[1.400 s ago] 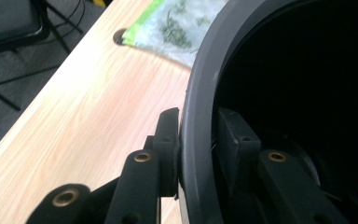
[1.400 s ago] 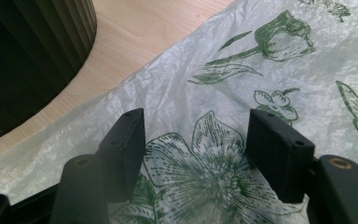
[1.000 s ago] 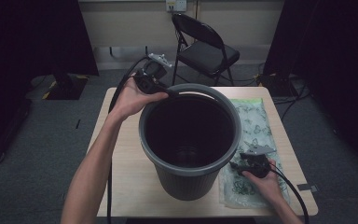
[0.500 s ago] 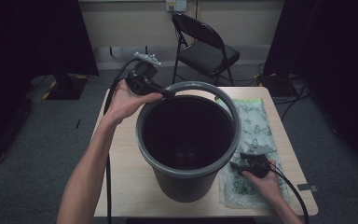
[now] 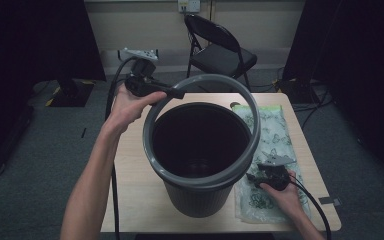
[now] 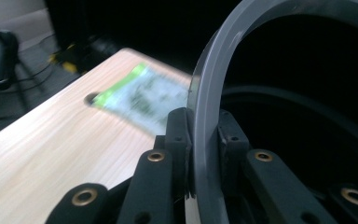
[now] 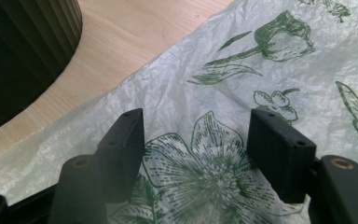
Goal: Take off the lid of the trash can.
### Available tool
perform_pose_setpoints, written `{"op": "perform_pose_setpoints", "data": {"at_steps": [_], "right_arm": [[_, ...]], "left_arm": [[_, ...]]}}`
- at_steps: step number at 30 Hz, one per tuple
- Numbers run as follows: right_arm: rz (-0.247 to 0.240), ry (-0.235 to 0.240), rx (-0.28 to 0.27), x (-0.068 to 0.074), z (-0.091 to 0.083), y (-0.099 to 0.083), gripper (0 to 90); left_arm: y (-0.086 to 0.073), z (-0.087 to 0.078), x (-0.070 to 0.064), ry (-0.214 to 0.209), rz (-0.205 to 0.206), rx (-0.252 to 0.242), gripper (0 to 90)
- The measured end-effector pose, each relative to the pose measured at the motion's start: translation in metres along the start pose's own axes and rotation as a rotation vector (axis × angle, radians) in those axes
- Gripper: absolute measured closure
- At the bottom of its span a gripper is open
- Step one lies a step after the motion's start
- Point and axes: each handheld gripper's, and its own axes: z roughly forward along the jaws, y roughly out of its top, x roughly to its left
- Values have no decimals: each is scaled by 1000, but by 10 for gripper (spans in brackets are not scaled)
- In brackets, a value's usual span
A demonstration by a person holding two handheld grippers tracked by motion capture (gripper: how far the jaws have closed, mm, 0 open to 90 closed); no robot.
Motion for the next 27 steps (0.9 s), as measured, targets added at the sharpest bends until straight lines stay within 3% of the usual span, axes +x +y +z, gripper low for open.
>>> {"op": "perform_pose_setpoints", "data": {"at_steps": [3,8,12,17,24,27], "right_arm": [[1,0,1,0,0,0,362],[0,0,0,0,0,0,362],[1,0,0,0,0,0,362],[0,0,0,0,0,0,361],[0,0,-1,0,0,0,360],[0,0,-1,0,0,0,361]], "left_arm": [[-1,-8,5,43,-37,-37,785],[-8,-11,13,120,-82,-49,780],[-13,-12,20,137,-109,-66,777],[-15,-13,28,191,-158,-87,776],[-14,-14,38,267,-199,-102,778],[-12,-15,41,307,-195,-106,778]]}}
